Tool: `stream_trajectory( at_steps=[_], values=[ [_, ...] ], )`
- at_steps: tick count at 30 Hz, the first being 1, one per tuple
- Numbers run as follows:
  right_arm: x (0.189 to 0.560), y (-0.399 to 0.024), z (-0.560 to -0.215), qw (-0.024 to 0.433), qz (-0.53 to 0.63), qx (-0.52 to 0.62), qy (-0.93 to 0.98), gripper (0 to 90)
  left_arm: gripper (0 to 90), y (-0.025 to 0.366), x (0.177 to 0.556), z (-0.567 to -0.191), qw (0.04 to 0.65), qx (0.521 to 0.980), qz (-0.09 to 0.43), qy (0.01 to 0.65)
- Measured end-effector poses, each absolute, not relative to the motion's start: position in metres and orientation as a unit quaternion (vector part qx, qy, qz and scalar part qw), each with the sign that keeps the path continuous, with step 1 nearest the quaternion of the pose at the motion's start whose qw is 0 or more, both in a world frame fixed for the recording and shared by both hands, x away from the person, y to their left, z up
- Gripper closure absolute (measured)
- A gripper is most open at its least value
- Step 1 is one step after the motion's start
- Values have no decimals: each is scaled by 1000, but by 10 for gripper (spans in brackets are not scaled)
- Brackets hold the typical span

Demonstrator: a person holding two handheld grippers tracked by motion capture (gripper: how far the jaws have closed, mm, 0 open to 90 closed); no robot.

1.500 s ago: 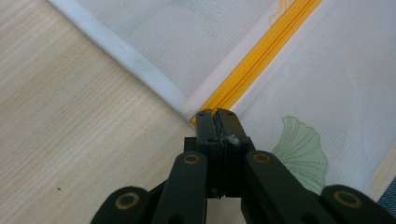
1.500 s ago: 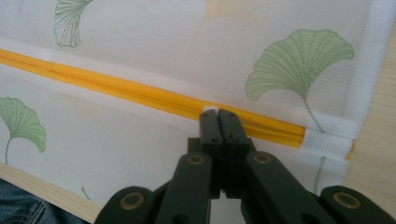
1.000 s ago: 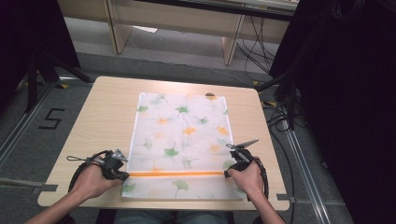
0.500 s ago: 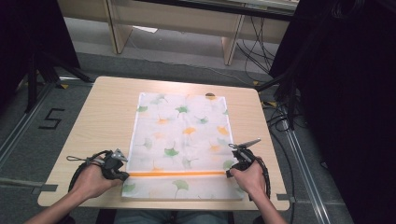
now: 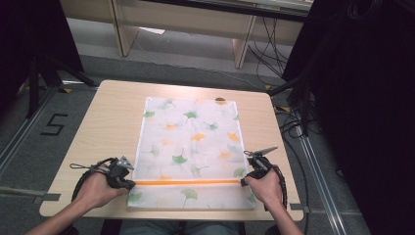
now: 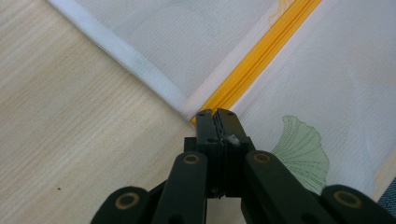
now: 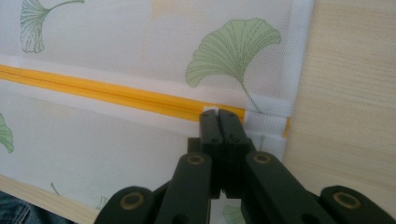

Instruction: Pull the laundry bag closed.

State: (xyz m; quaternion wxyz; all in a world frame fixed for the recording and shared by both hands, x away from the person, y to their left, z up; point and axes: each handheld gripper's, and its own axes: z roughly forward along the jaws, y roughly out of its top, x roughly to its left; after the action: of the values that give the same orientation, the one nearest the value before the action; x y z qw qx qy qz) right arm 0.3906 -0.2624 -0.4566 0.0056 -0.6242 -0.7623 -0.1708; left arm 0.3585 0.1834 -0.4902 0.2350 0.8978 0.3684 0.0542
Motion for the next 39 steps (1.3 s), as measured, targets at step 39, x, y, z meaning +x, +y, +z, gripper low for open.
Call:
stream_trajectory(
  at_steps=[39],
  values=[
    [393, -278, -460, 30, -175, -634, -752, 900, 886, 184, 359, -490, 235, 898, 54, 367]
  ],
)
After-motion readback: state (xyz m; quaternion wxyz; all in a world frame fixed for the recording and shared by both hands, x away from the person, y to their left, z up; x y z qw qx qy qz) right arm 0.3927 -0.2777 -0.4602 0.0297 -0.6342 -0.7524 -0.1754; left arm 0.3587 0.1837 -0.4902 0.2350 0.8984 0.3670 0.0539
